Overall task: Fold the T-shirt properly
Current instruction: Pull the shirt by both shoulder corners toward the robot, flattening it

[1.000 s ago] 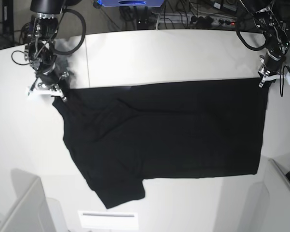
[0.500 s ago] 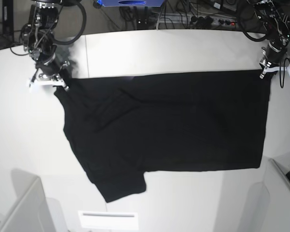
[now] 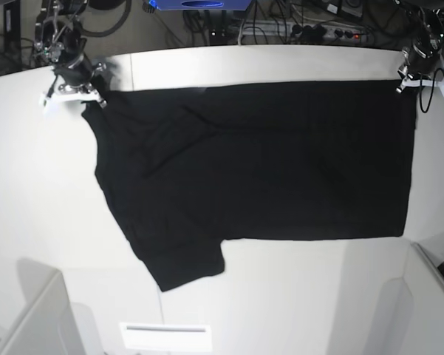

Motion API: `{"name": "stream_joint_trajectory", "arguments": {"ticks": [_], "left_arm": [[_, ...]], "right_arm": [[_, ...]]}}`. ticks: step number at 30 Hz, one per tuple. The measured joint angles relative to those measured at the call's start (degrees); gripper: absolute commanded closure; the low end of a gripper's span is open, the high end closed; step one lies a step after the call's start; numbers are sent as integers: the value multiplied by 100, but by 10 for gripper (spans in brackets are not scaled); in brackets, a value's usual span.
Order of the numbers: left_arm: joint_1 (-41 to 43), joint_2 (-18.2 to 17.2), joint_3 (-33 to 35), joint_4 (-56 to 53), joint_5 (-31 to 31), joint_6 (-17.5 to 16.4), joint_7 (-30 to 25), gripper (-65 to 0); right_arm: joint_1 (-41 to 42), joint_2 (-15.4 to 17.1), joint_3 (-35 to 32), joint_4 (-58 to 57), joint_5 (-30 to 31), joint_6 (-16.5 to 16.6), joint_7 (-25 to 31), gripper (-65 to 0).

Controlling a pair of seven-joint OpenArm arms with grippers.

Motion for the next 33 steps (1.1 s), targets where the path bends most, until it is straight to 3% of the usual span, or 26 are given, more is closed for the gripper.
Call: {"name": "stream_joint_trajectory", "arguments": {"ticks": [7,33], "left_arm": [[125,-20,0,15,-2,-2,-37,0],[487,-31,0,76,-66,-81,-122,0]], "right_arm": [[-487,-393,380,260,4,4,-28,0],[-761,-376,413,442,2,4,-46,0]]}}
